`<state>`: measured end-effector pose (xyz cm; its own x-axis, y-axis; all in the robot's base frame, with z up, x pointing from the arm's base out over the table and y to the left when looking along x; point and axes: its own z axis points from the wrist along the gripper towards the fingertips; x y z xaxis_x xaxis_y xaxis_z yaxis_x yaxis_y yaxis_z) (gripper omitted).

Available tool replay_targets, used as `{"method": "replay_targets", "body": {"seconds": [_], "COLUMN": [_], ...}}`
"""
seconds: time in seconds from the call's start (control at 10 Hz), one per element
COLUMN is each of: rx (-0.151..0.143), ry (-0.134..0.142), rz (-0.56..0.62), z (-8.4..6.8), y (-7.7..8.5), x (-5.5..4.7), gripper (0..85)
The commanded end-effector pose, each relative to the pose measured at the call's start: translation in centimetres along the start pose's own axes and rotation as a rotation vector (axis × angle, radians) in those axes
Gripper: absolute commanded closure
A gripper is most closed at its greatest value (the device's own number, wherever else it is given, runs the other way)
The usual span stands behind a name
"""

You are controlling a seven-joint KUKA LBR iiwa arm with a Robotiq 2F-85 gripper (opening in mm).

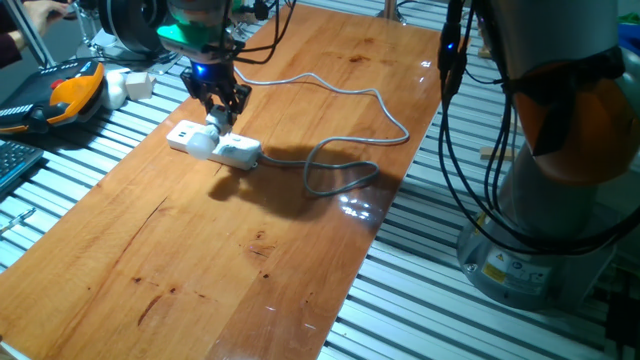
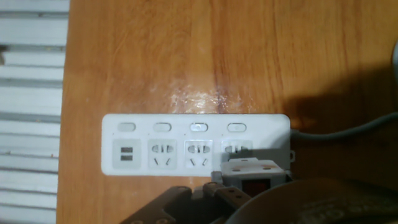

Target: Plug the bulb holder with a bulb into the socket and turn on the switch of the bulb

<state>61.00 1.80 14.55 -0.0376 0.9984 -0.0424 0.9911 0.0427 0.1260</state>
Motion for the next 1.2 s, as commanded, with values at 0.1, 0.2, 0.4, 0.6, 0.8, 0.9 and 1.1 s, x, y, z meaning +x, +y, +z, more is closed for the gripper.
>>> {"method": "replay_targets", "body": {"seconds": [0.1, 0.2, 0.4, 0.6, 0.8, 0.9, 1.1], "rx": [0.001, 0.001, 0.000, 0.006, 0.009, 0.008, 0.005], "ry": [0.009, 0.009, 0.004, 0.012, 0.024, 0.027, 0.036], "rz": [0.008, 0.012, 0.039, 0.074, 0.079, 0.076, 0.080], "z": [0.2, 0.3, 0.4, 0.5, 0.9, 1.1, 1.5], "y": [-0.1, -0.1, -0.1, -0.2, -0.3, -0.3, -0.4], "x": [-0.1, -0.1, -0.2, -0.3, -0.5, -0.6, -0.7], "gripper": [85.0, 85.0, 85.0, 85.0, 85.0, 85.0, 85.0]}}
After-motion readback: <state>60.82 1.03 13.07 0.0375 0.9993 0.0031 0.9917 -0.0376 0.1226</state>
